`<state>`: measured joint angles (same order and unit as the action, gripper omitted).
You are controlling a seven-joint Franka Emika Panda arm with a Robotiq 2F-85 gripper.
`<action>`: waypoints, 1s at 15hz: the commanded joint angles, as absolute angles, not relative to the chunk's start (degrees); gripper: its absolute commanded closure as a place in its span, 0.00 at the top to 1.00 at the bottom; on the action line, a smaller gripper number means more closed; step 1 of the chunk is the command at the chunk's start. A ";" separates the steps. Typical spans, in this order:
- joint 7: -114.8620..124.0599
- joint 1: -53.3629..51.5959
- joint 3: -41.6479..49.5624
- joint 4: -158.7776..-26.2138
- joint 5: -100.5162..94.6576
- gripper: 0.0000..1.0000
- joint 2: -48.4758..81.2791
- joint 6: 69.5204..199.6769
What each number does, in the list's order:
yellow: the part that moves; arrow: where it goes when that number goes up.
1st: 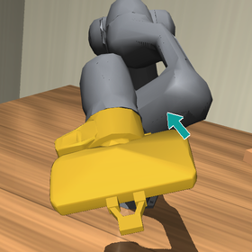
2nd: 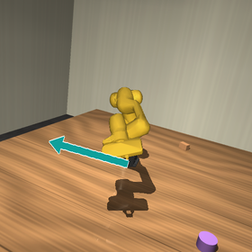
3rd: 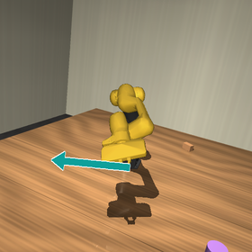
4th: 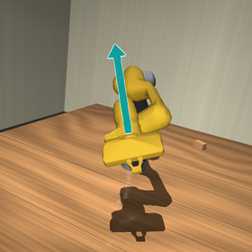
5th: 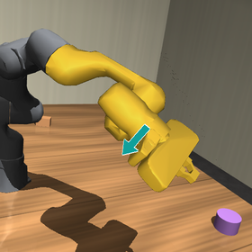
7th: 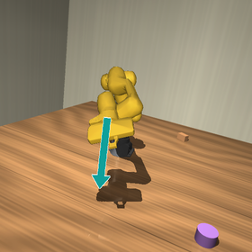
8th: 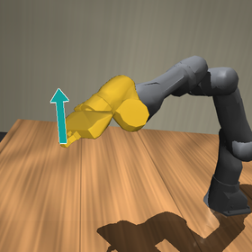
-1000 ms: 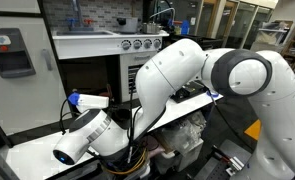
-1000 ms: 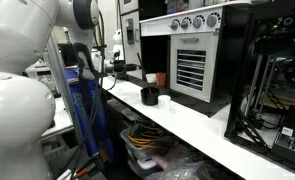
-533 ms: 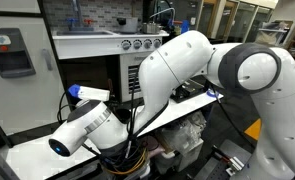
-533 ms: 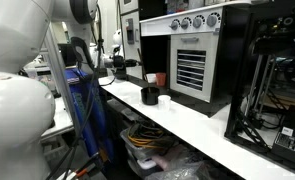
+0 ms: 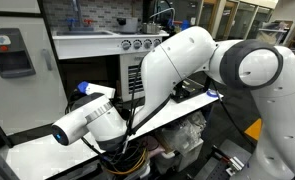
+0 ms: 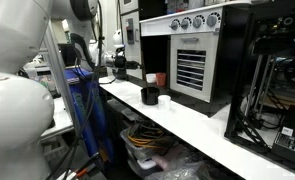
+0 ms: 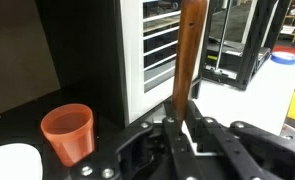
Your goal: Use the spoon to stir the contents of the black cup
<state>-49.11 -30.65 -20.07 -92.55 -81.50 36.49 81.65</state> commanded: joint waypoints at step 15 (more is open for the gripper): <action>-48.51 -28.75 -18.33 -95.59 -84.04 0.04 34.80 82.88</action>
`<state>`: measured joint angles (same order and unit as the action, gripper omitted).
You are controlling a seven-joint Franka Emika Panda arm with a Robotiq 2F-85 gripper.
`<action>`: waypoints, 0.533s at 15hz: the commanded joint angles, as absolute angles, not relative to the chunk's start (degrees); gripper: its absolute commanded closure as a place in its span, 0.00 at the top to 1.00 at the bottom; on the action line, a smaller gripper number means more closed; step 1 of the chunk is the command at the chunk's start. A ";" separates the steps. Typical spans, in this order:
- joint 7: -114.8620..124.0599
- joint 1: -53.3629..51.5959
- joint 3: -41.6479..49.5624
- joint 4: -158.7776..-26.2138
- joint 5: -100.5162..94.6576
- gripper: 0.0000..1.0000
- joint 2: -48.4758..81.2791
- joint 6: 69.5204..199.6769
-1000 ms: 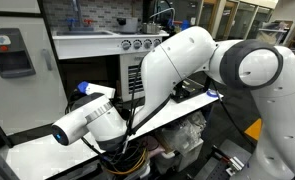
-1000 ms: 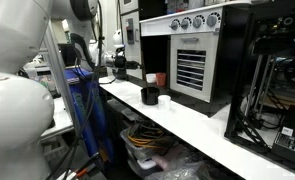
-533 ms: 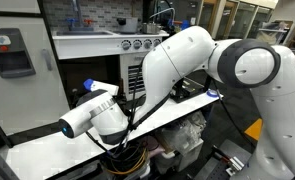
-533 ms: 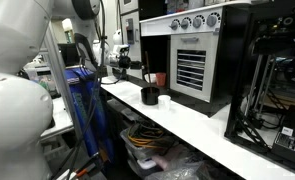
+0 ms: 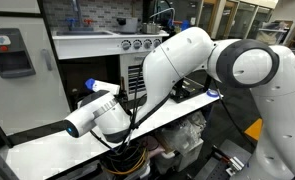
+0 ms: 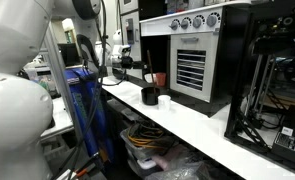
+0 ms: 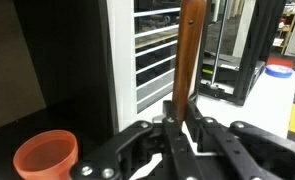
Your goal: Use the spoon to stir the contents of the black cup
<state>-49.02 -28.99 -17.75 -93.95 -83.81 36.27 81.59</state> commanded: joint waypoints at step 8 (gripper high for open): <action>-48.72 -30.34 -20.52 -94.45 -83.77 0.04 35.03 83.94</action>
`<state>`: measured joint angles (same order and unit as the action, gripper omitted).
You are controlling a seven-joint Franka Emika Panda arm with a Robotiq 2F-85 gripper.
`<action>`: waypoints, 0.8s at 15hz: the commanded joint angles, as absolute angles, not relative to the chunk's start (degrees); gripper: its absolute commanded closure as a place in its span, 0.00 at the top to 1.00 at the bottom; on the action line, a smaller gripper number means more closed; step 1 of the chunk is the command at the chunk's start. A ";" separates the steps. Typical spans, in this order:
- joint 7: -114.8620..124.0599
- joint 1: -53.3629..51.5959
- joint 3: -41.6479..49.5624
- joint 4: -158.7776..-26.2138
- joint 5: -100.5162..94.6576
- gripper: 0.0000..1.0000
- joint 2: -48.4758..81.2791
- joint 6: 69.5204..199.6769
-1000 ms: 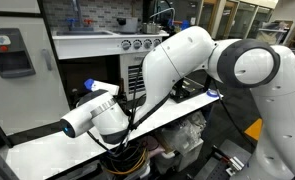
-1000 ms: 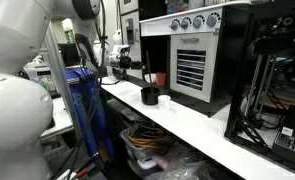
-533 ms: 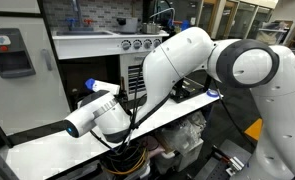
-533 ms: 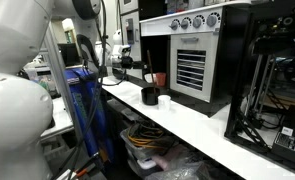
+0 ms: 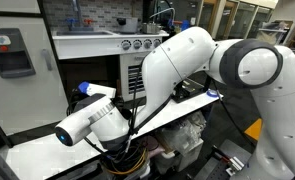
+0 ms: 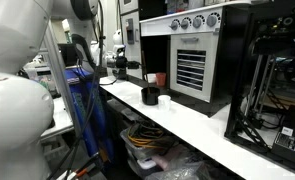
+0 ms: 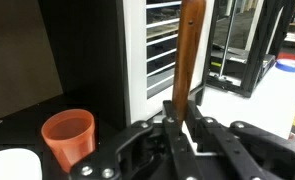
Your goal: Use the spoon to stir the contents of the black cup
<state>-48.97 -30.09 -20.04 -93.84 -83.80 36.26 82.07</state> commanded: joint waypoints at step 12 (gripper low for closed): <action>-48.58 -30.06 -17.86 -95.92 -87.51 0.04 34.48 84.10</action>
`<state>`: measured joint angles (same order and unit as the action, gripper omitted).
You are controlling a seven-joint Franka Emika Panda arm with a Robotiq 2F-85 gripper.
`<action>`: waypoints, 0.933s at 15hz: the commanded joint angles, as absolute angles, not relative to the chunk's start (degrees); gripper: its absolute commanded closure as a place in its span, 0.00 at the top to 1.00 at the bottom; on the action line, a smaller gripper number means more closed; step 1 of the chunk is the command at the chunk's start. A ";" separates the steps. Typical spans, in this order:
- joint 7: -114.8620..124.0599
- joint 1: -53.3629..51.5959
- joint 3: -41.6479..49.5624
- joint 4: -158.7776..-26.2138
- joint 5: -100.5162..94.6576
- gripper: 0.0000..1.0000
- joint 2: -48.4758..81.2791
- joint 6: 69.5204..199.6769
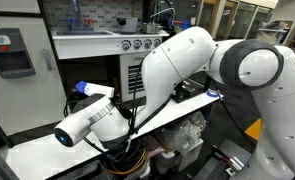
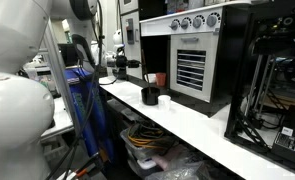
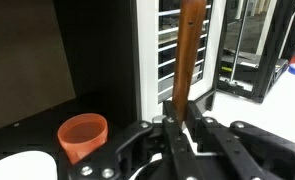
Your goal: Use the spoon to stir the contents of the black cup
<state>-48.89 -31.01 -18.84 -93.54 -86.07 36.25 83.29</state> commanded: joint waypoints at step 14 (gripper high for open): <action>-49.50 -28.52 -18.69 -97.23 -86.55 0.04 21.17 83.51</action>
<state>-49.35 -29.81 -17.45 -94.04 -87.44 26.43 82.47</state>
